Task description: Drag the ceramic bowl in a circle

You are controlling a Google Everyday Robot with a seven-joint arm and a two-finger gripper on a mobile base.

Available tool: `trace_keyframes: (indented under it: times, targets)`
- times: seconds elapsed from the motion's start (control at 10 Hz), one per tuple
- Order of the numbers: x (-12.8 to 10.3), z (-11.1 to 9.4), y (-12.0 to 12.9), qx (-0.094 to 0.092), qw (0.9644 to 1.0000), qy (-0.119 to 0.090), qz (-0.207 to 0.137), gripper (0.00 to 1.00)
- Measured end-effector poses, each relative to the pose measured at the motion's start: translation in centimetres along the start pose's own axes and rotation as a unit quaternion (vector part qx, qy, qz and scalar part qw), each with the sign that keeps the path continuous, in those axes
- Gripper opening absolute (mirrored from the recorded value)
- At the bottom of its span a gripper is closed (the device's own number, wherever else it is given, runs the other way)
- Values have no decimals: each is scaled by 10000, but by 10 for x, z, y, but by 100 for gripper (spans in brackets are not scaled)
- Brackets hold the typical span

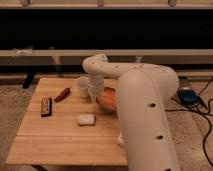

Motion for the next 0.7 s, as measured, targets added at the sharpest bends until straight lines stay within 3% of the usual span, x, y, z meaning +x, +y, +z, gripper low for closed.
trace_keyframes:
  times: [0.4, 0.7]
  targets:
    - [-54, -2, -44, 230, 9995, -180, -113, 0]
    - [-76, -9, -100, 475, 9982, -314, 173, 0]
